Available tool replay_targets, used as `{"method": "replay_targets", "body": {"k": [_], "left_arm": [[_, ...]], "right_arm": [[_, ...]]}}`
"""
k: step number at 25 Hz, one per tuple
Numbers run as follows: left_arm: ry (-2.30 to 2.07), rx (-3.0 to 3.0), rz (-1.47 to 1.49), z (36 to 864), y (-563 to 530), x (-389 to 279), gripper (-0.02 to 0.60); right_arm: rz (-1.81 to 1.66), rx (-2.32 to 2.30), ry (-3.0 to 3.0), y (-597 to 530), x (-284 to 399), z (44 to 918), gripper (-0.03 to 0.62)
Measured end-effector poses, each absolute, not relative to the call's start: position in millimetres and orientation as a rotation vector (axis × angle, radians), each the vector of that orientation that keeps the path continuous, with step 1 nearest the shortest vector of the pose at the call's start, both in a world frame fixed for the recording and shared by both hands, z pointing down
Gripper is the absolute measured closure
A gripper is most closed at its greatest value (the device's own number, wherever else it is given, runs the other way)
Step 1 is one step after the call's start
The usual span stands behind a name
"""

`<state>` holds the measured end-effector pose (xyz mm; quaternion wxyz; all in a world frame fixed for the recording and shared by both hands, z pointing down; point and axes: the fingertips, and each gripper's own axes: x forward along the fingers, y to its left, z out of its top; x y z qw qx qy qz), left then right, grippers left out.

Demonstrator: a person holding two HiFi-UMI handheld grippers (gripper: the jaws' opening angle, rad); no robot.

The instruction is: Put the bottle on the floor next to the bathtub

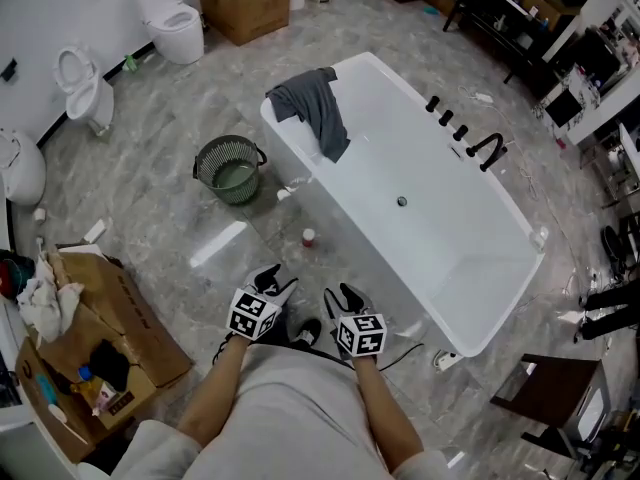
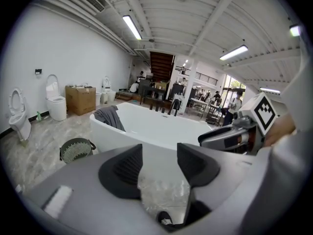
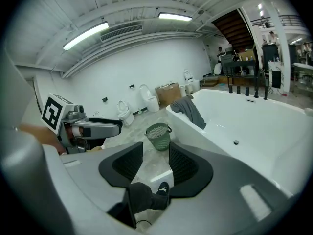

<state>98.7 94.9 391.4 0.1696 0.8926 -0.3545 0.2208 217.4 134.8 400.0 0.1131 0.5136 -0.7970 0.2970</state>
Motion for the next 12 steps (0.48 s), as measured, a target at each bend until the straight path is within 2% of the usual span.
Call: {"method": "replay_targets", "body": {"k": [12], "left_arm": [[-1.013,2.548,0.560,382.4,93.0,99.0,0.430]], "right_arm": [[0.894,1.529,-2.307,136.5,221.7,401.4,0.533]]}}
